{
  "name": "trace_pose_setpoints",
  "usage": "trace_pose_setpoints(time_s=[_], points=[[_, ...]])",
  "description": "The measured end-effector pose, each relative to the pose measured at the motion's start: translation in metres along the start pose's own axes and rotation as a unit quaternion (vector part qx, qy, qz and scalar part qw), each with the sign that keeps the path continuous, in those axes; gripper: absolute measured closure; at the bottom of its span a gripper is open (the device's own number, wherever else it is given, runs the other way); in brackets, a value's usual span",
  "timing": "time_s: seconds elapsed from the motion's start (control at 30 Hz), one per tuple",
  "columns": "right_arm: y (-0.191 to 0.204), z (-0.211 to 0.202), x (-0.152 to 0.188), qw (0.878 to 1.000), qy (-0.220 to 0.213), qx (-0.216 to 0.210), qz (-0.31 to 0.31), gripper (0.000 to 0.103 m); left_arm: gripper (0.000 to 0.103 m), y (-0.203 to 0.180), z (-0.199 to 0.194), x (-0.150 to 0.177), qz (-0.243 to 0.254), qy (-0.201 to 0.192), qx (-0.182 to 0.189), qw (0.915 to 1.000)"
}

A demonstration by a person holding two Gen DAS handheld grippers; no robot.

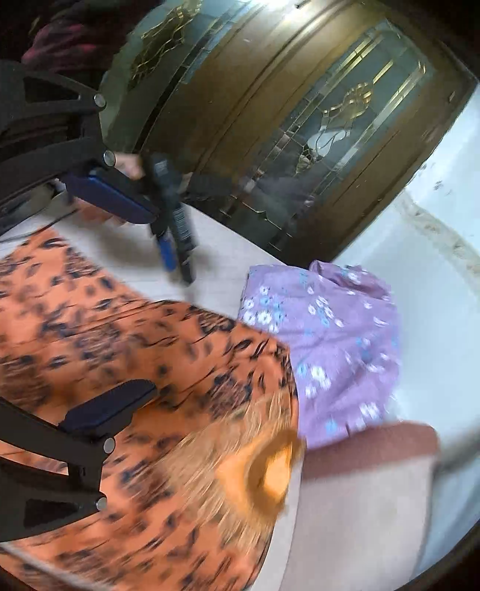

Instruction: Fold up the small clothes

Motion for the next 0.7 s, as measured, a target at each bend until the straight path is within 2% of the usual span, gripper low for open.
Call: trace_pose_setpoints(time_s=[0.1,0.2,0.23,0.27,0.33,0.4,0.43,0.47,0.5,0.57,0.63,0.7], points=[[-0.02,0.071,-0.038,0.999,0.034,0.011,0.013,0.016,0.06,0.011,0.028,0.017,-0.052,0.071,0.05,0.9949],[-0.044,0.133,-0.062,0.998,0.063,0.019,0.023,0.018,0.06,0.014,0.027,0.007,-0.095,0.063,0.094,0.989],[-0.051,0.148,-0.069,0.997,0.065,0.027,0.023,0.022,0.06,0.015,0.028,0.003,-0.104,0.06,0.105,0.9872],[-0.06,0.168,-0.077,0.996,0.07,0.033,0.033,0.029,0.06,0.017,0.03,0.002,-0.11,0.063,0.105,0.9864],[-0.071,0.205,-0.089,0.995,0.086,0.028,0.043,0.034,0.061,0.017,0.033,0.001,-0.109,0.072,0.102,0.9862],[-0.084,0.231,-0.096,0.993,0.089,0.059,0.046,0.043,0.064,0.015,0.033,0.001,-0.096,0.073,0.09,0.9886],[-0.087,0.241,-0.097,0.993,0.093,0.054,0.05,0.049,0.068,0.013,0.033,0.0,-0.088,0.07,0.084,0.9901],[-0.086,0.251,-0.098,0.993,0.097,0.048,0.052,0.057,0.08,0.014,0.034,-0.002,-0.086,0.066,0.077,0.9911],[-0.087,0.258,-0.098,0.993,0.096,0.052,0.052,0.063,0.087,0.016,0.033,-0.004,-0.089,0.066,0.074,0.9911],[-0.083,0.26,-0.101,0.994,0.084,0.032,0.063,0.085,0.09,0.021,0.031,-0.005,-0.108,0.066,0.08,0.9887],[-0.078,0.256,-0.107,0.995,0.071,0.025,0.063,0.095,0.093,0.019,0.017,-0.003,-0.114,0.05,0.082,0.9888],[-0.07,0.239,-0.117,0.997,0.041,0.022,0.057,0.097,0.094,0.014,-0.001,-0.006,-0.107,0.028,0.09,0.9898]])
Point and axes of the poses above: each gripper's, at about its wrist camera, not at the fingertips, and z roughly the way its jaws point, y to its left, x to its underside, the point moved 9 cm from there along z, roughly the way its jaws point, and after that the axes turned 3 degrees about -y, right-handed, at the moved point
